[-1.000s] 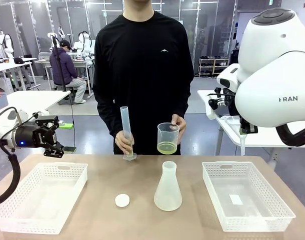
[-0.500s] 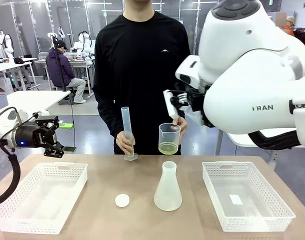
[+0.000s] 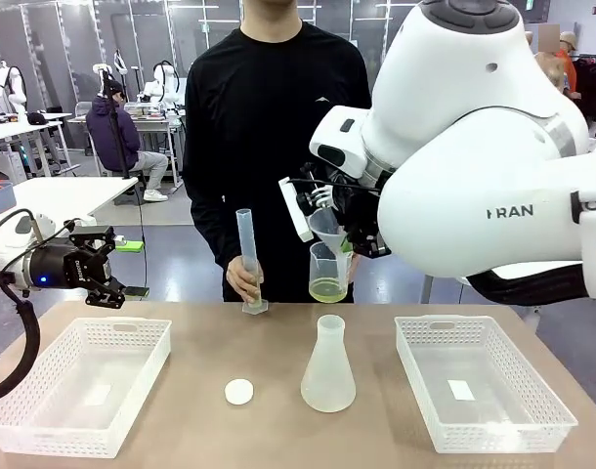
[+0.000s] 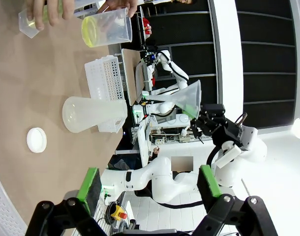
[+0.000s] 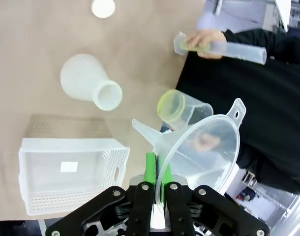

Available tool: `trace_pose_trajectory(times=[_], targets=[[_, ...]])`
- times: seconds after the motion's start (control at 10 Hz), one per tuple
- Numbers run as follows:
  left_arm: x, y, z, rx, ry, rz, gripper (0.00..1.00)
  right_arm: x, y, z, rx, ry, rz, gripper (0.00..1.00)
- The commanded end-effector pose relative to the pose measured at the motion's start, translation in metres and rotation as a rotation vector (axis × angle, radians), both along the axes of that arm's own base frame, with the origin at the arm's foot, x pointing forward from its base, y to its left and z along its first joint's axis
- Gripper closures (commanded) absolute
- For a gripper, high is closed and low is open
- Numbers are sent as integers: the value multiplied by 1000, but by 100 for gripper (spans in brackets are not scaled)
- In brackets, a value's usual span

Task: Prepare the solutions needed for the experiment.
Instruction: Pick up the Plastic Funnel and insert it into the Big flask.

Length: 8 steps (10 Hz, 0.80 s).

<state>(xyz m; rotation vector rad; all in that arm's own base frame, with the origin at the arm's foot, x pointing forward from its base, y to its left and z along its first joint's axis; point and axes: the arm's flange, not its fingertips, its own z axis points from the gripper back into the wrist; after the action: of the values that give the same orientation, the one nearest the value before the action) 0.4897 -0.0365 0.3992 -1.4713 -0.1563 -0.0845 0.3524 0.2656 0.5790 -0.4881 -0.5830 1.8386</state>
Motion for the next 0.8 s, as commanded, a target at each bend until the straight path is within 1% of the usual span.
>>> trace_pose_trajectory(times=[0.0,0.1,0.2,0.3,0.4,0.7], targets=[[0,-1,2,4,9,4,0,-16,-12,-1,16,9,57,96],[0,-1,2,4,9,4,0,-18,-13,-3,18,-9,58,96],[0,-1,2,4,9,4,0,-17,-13,-4,38,-17,90,96],[0,-1,2,4,9,4,0,-16,-14,-6,-3,-29,67,96],[0,-1,2,4,9,4,0,-17,-4,0,6,-7,42,96],[0,-1,2,4,9,4,0,-19,-6,-1,1,-11,49,96]])
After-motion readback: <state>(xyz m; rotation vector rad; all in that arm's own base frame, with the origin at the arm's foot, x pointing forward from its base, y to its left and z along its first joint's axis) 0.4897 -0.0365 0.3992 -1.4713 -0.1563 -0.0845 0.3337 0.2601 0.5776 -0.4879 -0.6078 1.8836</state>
